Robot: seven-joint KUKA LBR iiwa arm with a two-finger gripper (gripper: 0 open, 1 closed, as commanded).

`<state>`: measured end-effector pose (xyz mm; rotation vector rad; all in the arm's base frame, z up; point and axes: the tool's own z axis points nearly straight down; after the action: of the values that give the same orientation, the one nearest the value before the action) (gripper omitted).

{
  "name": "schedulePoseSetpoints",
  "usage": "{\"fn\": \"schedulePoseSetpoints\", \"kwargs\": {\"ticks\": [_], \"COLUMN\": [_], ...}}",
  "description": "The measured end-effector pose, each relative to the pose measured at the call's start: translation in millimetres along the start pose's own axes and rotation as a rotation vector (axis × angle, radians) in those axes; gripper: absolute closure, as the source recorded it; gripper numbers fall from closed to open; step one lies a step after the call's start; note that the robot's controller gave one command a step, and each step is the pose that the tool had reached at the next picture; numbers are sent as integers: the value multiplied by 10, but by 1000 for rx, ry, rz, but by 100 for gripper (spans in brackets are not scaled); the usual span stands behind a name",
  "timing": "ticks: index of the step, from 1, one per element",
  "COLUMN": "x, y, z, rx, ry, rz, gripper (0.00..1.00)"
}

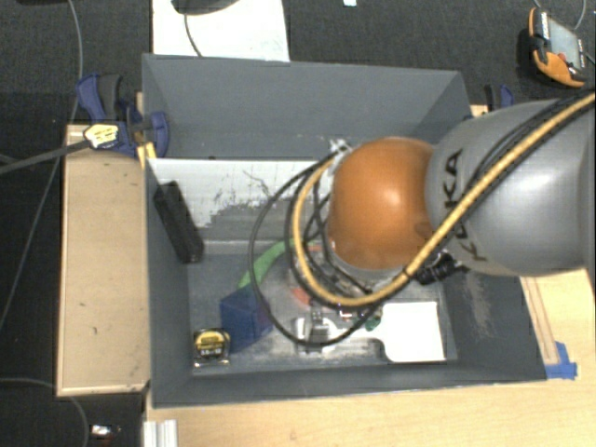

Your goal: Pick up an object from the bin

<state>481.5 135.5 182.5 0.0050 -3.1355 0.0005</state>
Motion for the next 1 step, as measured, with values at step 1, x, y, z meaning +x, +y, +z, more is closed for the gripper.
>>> {"fn": "schedulePoseSetpoints", "kwargs": {"ticks": [1], "x": [-19], "y": [-9], "z": [-42], "rx": [-2], "ry": [-8], "rz": [6], "gripper": [0]}}
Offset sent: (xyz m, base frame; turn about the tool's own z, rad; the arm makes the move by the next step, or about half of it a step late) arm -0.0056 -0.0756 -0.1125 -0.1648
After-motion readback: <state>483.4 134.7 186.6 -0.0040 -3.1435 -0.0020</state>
